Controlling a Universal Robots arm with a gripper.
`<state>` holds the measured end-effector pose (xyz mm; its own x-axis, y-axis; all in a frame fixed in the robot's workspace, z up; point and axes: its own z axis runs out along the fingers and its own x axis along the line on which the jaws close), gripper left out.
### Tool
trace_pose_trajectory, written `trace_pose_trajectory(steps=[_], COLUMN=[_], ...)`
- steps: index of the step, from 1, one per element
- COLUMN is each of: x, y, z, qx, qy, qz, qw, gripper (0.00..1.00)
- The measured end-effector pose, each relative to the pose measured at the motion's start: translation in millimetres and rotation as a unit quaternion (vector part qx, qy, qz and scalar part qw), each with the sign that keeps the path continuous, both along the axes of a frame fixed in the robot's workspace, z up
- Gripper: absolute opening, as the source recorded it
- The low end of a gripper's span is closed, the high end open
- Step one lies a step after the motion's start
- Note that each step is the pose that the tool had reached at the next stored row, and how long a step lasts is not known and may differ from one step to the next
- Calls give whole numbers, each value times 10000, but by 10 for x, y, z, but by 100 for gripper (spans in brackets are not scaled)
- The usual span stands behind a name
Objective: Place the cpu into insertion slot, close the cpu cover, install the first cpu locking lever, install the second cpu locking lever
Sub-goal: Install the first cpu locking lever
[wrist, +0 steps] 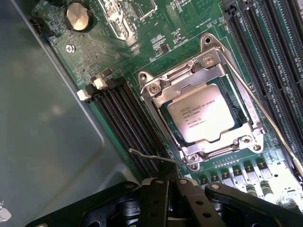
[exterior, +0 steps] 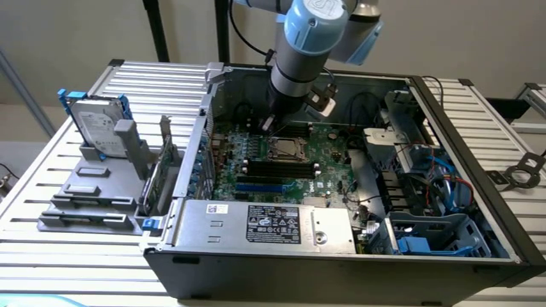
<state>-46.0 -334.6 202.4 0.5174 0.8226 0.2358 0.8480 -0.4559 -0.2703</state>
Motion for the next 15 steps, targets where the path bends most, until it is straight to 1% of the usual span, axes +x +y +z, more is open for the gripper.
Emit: trace_pose_trajectory(steps=[3,8,9,15], x=[1,9,17,68], y=[0,0,0,0], z=[0,0,-1,-10], qx=[-22,-62,-68,-97], qy=[18,78,85,105], qz=[-46,-88,-94,-120], qw=[10000,9999,9999,9998], gripper=[11,11,11,11])
